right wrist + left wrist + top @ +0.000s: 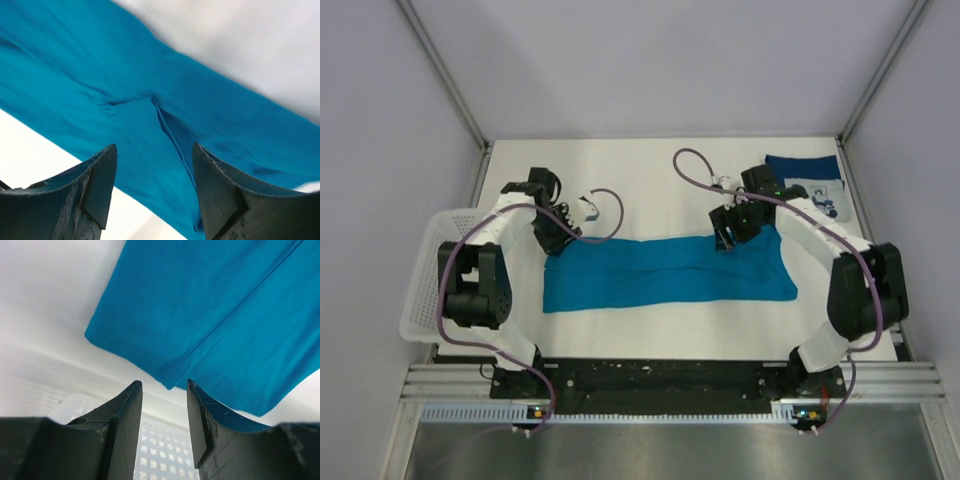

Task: Fold and stack the t-shirts
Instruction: Fold the other side of the tshirt into a rectangle

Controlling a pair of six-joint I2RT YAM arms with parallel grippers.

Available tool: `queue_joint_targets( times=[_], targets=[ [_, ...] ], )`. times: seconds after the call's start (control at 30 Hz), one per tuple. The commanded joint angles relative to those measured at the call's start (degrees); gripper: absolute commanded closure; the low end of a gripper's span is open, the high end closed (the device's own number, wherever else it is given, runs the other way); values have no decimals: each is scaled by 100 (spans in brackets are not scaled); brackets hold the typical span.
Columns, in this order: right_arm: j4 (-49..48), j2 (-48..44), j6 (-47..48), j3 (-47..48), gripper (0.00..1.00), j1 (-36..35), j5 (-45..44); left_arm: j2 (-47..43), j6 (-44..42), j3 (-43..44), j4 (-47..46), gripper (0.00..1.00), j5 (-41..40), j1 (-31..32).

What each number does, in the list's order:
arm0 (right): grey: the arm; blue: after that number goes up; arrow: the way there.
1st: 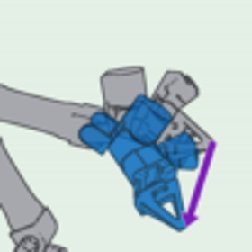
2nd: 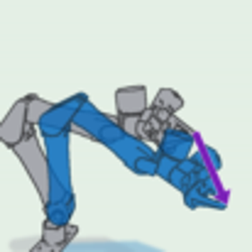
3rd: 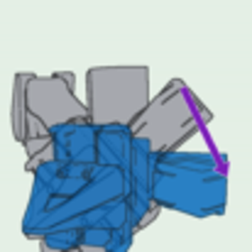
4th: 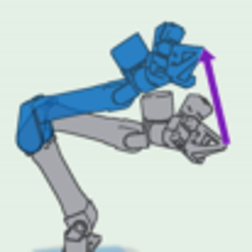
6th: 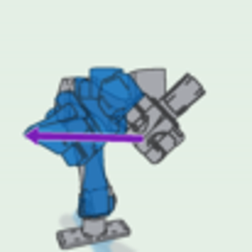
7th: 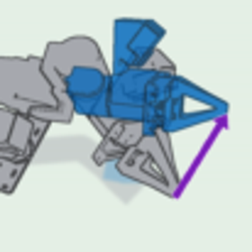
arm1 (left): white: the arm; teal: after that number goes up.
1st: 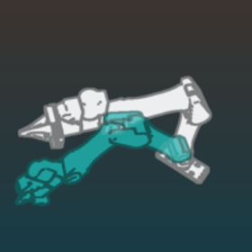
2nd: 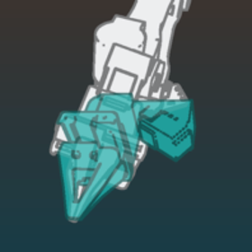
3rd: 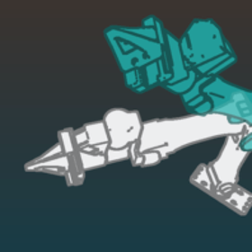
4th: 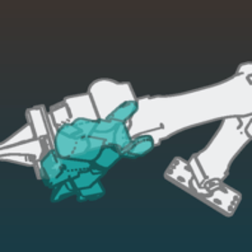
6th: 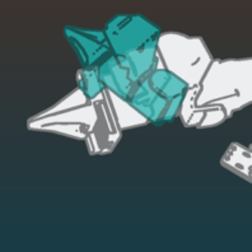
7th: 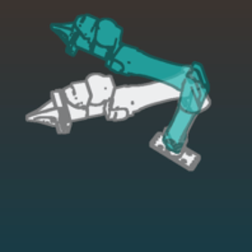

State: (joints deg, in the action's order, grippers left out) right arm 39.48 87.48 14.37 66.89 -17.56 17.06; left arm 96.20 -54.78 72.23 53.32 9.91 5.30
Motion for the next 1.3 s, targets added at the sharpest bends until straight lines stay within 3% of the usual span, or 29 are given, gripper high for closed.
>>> queue_joint_targets(
  times=[0.0,0.1,0.2,0.27,0.7,1.0,1.13,1.27],
  targets=[
    [-380,883,-699,8,40,-54,579,-5,662,73,-260,53,538,50],
    [-441,1130,-707,-141,41,-54,474,-58,732,-86,-383,53,582,137],
    [-433,1140,-743,-282,57,-72,543,-49,794,-165,-419,53,477,269],
    [-424,1000,-787,-404,61,-133,850,-32,820,-156,-419,53,441,313],
    [-56,-117,-1393,-1214,53,-1415,-203,48,847,204,-261,51,292,437],
    [402,-696,-1473,-1319,53,-2269,1149,-128,838,388,-59,50,660,919],
    [577,-987,-1665,-1074,49,-2112,617,-128,803,441,-41,48,661,1236],
    [604,-1215,-2034,-985,48,-1086,-16,-137,986,485,-391,47,373,1263]
  ],
)
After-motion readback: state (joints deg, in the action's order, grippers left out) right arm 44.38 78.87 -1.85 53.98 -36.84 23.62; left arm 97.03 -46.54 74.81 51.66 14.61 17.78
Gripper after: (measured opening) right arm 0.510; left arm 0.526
